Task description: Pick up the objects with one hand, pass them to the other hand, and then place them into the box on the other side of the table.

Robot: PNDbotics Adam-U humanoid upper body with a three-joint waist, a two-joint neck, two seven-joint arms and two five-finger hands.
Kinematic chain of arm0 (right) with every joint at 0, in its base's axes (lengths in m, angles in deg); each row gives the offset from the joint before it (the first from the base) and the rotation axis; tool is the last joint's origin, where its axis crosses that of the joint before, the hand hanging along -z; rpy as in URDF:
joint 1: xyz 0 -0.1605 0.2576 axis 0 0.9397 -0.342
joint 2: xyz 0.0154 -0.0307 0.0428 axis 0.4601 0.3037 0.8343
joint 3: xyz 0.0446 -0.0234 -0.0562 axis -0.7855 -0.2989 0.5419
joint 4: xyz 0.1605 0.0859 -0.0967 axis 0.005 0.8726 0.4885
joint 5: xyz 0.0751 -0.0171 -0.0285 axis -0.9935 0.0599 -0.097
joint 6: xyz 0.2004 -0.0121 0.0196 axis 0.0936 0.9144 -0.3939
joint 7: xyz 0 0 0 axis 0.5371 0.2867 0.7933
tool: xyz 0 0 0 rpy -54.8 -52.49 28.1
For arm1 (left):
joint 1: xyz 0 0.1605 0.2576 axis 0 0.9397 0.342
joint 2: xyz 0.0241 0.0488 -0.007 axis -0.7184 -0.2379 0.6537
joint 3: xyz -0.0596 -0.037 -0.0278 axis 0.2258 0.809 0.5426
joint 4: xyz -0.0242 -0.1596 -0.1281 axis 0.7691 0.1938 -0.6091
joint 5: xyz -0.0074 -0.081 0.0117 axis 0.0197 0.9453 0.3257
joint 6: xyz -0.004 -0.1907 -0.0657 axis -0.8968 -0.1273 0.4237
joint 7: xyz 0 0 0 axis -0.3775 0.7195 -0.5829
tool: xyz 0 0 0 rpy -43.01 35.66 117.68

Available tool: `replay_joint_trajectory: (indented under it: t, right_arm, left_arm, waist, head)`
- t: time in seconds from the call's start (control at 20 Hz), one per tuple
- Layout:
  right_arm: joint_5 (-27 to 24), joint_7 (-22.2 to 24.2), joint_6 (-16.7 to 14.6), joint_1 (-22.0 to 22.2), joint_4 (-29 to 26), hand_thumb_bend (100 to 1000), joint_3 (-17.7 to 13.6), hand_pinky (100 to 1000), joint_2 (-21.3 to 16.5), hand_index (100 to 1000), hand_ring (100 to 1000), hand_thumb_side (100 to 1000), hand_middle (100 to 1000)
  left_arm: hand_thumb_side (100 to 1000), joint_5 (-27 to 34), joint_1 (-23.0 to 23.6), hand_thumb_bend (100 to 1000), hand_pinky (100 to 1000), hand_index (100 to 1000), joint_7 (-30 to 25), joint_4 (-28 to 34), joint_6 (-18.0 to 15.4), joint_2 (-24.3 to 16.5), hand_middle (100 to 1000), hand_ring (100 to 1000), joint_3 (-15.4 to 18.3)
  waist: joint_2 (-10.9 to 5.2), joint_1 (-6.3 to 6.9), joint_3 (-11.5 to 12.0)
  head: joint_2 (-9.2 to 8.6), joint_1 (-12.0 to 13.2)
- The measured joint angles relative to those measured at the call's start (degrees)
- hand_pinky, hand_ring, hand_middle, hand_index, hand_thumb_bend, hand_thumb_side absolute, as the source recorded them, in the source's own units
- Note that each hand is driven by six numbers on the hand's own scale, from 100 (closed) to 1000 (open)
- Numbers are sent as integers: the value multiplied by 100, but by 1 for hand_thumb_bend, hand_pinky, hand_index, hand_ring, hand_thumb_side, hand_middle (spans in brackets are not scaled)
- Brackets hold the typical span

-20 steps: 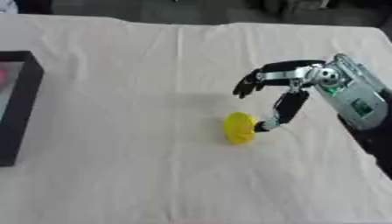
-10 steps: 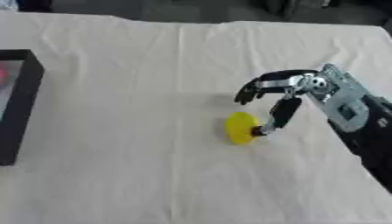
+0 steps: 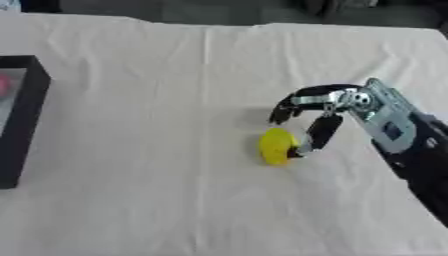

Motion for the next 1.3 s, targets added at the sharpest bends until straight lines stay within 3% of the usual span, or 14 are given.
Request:
replay_joint_trajectory:
  t: [0.2, 0.75, 1.3]
  right_arm:
    - [-26, -16, -2, 52, -113, 484, 17, 886, 0, 792, 849, 100, 726]
    - [-95, -70, 47, 200, -310, 389, 69, 877, -3, 719, 806, 100, 624]
    - [-225, -296, 180, 278, -387, 331, 106, 856, -3, 563, 727, 100, 479]
  left_arm:
    - [627, 0, 1, 265, 674, 798, -19, 0, 22, 0, 763, 722, 0]
    - [632, -1, 22, 269, 674, 797, -58, 0, 44, 9, 764, 723, 0]
    - [633, -2, 25, 266, 673, 794, -82, 0, 64, 51, 764, 722, 0]
  waist:
    - [1, 0, -2]
    - [1, 0, -2]
    - [1, -3, 0]
  head:
    - [0, 0]
    - [0, -17]
    - [0, -16]
